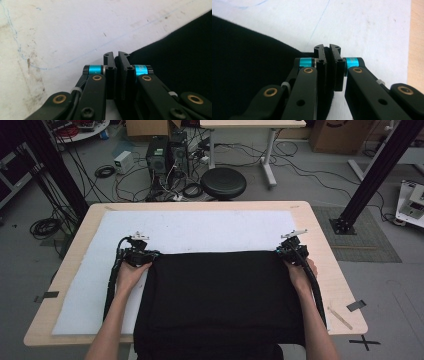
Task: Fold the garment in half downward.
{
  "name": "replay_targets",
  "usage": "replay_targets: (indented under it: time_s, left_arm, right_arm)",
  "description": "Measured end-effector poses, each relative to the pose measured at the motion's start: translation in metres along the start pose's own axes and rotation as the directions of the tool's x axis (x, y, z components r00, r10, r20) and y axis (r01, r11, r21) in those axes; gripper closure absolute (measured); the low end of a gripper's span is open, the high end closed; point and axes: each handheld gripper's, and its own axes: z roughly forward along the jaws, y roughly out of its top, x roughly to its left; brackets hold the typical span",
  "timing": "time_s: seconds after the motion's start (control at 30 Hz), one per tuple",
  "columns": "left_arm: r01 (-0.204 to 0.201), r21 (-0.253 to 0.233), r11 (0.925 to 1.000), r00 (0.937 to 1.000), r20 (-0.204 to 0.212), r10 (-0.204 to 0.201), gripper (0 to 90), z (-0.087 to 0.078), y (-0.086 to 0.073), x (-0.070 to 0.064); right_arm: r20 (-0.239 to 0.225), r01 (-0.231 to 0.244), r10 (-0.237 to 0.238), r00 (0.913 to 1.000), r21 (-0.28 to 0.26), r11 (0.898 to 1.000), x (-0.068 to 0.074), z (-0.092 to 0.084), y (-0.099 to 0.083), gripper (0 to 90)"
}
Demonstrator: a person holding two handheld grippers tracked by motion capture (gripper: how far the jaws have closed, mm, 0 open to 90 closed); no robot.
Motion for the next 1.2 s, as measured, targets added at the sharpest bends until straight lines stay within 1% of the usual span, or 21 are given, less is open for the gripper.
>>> replay_targets:
  time_s: [0.03,0.1,0.17,0.23,0.4,0.43,0.47,0.53,0.63,0.67,0.7,0.73,0.77,0.8,0.83,0.87,0.9,0.97,1.0,1.1,1.2]
  left_arm:
    - [0.016,-0.012,0.9998,0.9999,0.002,-0.016,84.9,0.001,0.0,0.001]
    - [0.021,-0.017,0.9996,0.9998,0.003,-0.021,85.0,0.002,0.0,0.002]
    - [0.025,-0.007,0.9997,0.9997,0.0,-0.025,85.0,0.003,0.003,0.004]
    - [0.0,0.027,0.9996,0.9994,-0.035,0.001,85.0,0.01,0.014,0.004]
    - [0.016,0.031,0.9994,0.9992,-0.038,-0.014,85.0,0.017,0.022,0.009]
    - [0.02,0.024,0.9995,0.9983,-0.056,-0.019,85.0,0.023,0.027,0.013]
    - [0.025,0.005,0.9997,0.9979,-0.06,-0.024,84.9,0.025,0.027,0.015]
    - [0.058,-0.012,0.9983,0.9972,-0.047,-0.058,84.9,0.027,0.027,0.018]
    - [0.047,-0.005,0.9989,0.9975,-0.052,-0.048,84.8,0.027,0.028,0.018]
    - [0.047,-0.005,0.9989,0.9975,-0.052,-0.048,84.8,0.027,0.028,0.018]
    - [0.031,-0.001,0.9995,0.997,-0.071,-0.031,82.4,0.027,0.028,0.015]
    - [0.031,-0.001,0.9995,0.997,-0.071,-0.031,76.8,0.027,0.028,0.015]
    - [0.031,-0.001,0.9995,0.997,-0.071,-0.031,76.8,0.027,0.028,0.015]
    - [0.031,-0.001,0.9995,0.997,-0.071,-0.031,76.8,0.027,0.028,0.015]
    - [0.024,0.002,0.9997,0.997,-0.074,-0.023,76.8,0.017,0.028,0.009]
    - [0.018,0.005,0.9998,0.9979,-0.062,-0.018,56.9,0.013,0.029,0.005]
    - [0.001,0.011,0.9999,0.9983,-0.058,0.0,54.6,0.009,0.029,0.0]
    - [-0.059,-0.019,0.9981,0.9968,-0.056,0.058,53.6,-0.003,0.026,-0.014]
    - [-0.085,-0.016,0.9962,0.9951,-0.052,0.085,53.6,-0.009,0.024,-0.019]
    - [-0.122,-0.032,0.992,0.9924,-0.016,0.122,53.1,-0.025,0.012,-0.036]
    - [-0.148,-0.063,0.987,0.9889,0.008,0.148,51.5,-0.042,-0.002,-0.047]
  right_arm:
    - [0.005,-0.002,0.002,1.0,-0.001,1.0,-0.001,0.003,0.003,86.2]
    - [0.007,-0.005,0.005,1.0,0.002,1.0,-0.001,0.006,0.005,86.2]
    - [0.011,-0.001,0.001,0.9999,0.0,1.0,-0.002,0.008,0.008,86.2]
    - [0.023,-0.007,0.007,0.9997,0.011,1.0,-0.004,0.014,0.016,86.1]
    - [0.029,-0.013,0.013,0.9995,0.006,1.0,-0.008,0.021,0.022,86.1]
    - [0.029,-0.013,0.013,0.9995,0.006,1.0,-0.008,0.021,0.022,86.1]
    - [0.028,-0.035,0.035,0.999,0.006,0.999,-0.012,0.026,0.026,86.1]
    - [0.027,-0.047,0.047,0.9986,0.01,0.999,-0.014,0.03,0.03,86.1]
    - [0.027,-0.054,0.053,0.9982,0.007,0.999,-0.015,0.033,0.033,86.0]
    - [0.031,-0.04,0.04,0.9987,0.0,0.999,-0.015,0.035,0.033,86.0]
    - [0.039,-0.046,0.046,0.9982,-0.003,0.999,-0.013,0.035,0.032,80.5]
    - [0.039,-0.046,0.046,0.9982,-0.003,0.999,-0.013,0.035,0.032,80.5]
    - [0.046,-0.05,0.05,0.9977,-0.001,0.999,-0.012,0.034,0.032,80.5]
    - [0.046,-0.05,0.05,0.9977,-0.001,0.999,-0.012,0.034,0.032,71.6]
    - [0.046,-0.05,0.05,0.9977,-0.001,0.999,-0.012,0.034,0.032,71.6]
    - [0.023,-0.075,0.075,0.9969,-0.005,0.997,-0.012,0.022,0.03,49.4]
    - [-0.005,-0.089,0.089,0.996,-0.018,0.996,-0.011,0.016,0.028,47.5]
    - [-0.012,-0.073,0.073,0.9973,-0.052,0.996,-0.007,0.003,0.023,43.6]
    - [-0.019,-0.064,0.063,0.9978,-0.068,0.996,-0.004,-0.006,0.019,41.9]
    - [-0.061,-0.049,0.044,0.9972,-0.094,0.994,0.005,-0.027,0.006,40.3]
    - [-0.095,-0.028,0.015,0.9953,-0.145,0.989,0.015,-0.049,-0.012,39.8]
